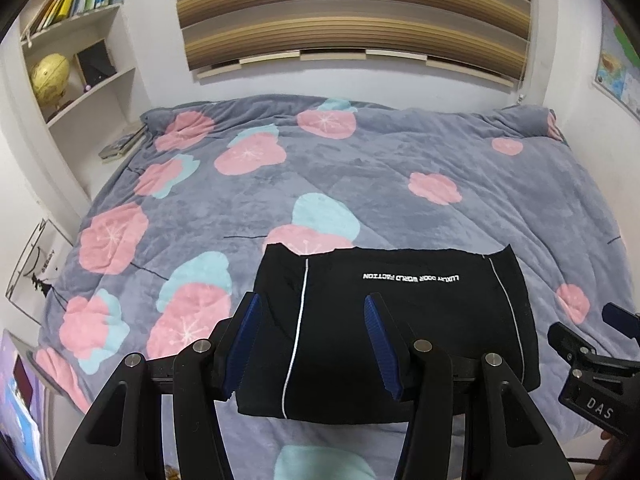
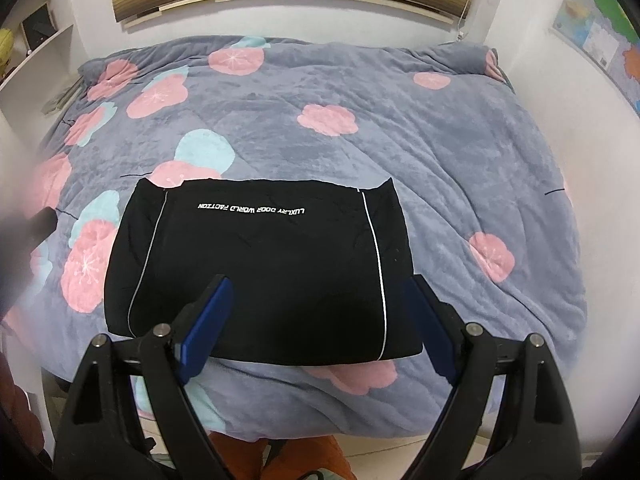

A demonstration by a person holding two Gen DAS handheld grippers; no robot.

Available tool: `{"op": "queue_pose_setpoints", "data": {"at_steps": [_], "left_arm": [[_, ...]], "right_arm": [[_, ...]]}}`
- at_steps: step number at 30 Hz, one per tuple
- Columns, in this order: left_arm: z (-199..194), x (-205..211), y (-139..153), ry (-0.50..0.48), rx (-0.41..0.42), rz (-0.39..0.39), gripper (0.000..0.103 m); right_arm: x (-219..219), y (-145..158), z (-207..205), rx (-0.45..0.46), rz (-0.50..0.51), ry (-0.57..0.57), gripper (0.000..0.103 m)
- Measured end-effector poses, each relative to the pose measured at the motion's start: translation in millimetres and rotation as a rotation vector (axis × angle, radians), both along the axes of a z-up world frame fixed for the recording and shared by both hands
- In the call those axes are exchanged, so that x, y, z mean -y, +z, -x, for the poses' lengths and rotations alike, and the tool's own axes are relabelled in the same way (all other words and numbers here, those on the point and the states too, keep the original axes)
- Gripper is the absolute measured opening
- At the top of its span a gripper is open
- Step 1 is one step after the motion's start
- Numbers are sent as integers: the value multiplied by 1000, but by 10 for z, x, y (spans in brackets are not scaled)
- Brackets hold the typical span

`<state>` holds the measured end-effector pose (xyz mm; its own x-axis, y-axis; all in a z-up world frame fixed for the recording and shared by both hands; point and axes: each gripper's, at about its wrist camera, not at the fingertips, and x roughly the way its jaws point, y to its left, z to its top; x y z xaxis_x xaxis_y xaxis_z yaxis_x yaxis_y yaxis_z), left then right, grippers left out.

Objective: Fold large clothes

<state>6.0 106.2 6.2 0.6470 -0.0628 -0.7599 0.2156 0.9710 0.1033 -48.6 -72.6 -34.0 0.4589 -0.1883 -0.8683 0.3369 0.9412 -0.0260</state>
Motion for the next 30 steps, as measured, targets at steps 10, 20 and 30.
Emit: {"op": "queue_pose_setpoints", "data": {"at_steps": [10, 20, 30], "left_arm": [[-34, 51, -38, -4, -34, 14, 55], [-62, 80, -80, -11, -45, 13, 55], [-75, 99, -108, 0, -52, 18, 55]], "right_arm": [[34, -2, -9, -2, 2, 4, 86], [59, -31, -29, -10, -1, 18, 86], [70, -40, -41, -12, -2, 23, 86]]}}
